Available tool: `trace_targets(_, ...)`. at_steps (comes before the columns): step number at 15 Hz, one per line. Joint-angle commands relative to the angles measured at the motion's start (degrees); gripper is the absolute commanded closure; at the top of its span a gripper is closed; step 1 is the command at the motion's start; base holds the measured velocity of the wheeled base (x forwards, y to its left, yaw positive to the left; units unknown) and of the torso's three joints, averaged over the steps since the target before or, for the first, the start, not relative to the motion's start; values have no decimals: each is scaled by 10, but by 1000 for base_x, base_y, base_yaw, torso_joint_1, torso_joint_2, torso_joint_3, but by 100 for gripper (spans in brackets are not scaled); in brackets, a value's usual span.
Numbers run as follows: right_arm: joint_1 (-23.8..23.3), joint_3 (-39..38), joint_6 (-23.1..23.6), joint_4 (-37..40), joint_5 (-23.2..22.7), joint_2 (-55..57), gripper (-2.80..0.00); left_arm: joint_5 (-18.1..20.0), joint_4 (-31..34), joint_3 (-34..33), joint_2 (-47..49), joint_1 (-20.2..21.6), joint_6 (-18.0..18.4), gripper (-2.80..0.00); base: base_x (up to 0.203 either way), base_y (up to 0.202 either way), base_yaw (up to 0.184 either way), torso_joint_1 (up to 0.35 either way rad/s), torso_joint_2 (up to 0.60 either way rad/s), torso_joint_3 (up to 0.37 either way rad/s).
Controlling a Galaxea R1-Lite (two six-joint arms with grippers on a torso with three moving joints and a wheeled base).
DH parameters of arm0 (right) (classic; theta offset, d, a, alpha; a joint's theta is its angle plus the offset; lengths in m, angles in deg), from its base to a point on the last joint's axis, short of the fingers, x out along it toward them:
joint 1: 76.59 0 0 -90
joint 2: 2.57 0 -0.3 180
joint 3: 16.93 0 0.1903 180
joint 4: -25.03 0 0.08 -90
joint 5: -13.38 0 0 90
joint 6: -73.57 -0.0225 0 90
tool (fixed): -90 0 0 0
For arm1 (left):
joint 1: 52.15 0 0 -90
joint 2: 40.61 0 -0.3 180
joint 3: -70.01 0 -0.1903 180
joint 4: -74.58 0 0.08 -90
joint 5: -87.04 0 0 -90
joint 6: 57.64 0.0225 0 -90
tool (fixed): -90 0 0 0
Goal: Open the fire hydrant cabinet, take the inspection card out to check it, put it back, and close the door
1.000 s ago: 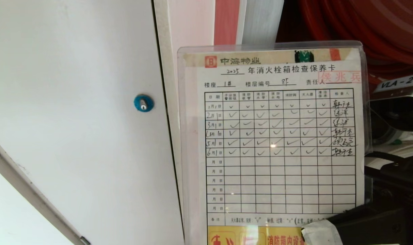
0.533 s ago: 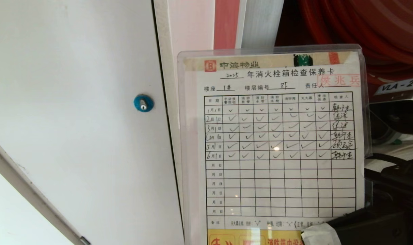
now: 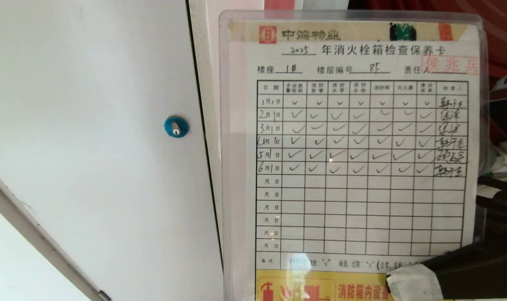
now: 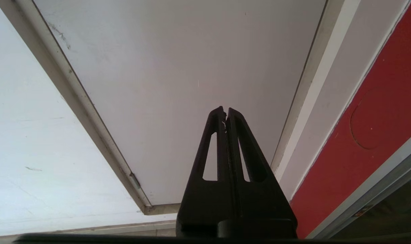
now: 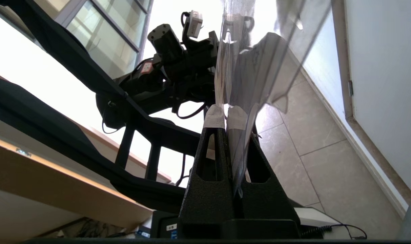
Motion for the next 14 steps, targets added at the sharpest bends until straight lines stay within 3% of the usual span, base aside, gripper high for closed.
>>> trace_targets(1,2,6,-1,2,-2,-11,0,0,0,0,0,0,0,0,0,0,0,0,0,0)
trace_targets(3,2,2,-2,6,24,-32,0,0,0,0,0,0,0,0,0,0,0,0,0,0)
trace_targets(5,2,-5,1,22,81,-64,0,0,0,0,0,0,1,0,0,0,0,0,0,0)
trace_targets(9,1,-8,42,124,184,-163,0,0,0,0,0,0,0,0,0,0,0,0,0,0)
trace_targets(11,1,-9,72,187,252,-220,0,0,0,-1,0,0,1,0,0,0,0,0,0,0)
trace_targets(14,1,5,148,279,418,-269,0,0,0,0,0,0,0,0,0,0,0,0,0,0)
